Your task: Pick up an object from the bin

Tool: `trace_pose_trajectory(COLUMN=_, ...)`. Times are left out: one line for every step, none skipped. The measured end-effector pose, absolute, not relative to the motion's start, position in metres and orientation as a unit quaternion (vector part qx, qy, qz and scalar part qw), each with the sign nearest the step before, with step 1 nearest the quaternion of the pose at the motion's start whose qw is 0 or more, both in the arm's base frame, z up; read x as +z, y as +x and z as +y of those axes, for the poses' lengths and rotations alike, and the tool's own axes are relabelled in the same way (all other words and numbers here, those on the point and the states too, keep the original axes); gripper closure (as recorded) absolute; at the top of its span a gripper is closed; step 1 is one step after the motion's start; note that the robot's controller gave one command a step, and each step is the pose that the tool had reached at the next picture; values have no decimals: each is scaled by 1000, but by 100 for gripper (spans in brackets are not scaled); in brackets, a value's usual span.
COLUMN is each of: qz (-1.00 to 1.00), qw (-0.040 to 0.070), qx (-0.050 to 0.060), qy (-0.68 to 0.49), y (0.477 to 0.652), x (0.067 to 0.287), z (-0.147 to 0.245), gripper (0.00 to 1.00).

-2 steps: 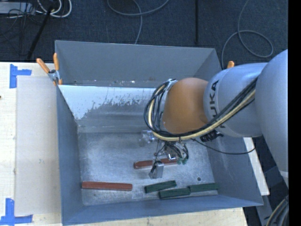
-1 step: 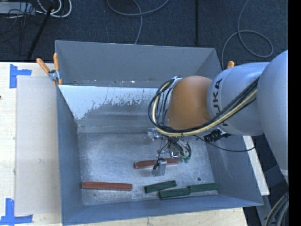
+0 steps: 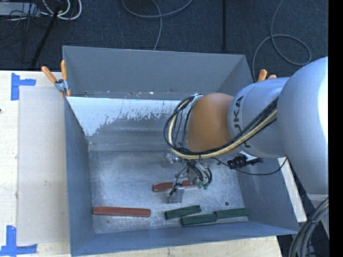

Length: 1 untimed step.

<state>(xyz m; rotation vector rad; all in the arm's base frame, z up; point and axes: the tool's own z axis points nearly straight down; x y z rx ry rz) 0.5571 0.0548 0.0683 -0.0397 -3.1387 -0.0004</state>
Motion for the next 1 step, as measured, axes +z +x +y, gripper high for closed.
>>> trace_pose_trajectory(qz=-1000, qw=0, qx=0, qy=-12, y=557, x=68, z=55, gripper=0)
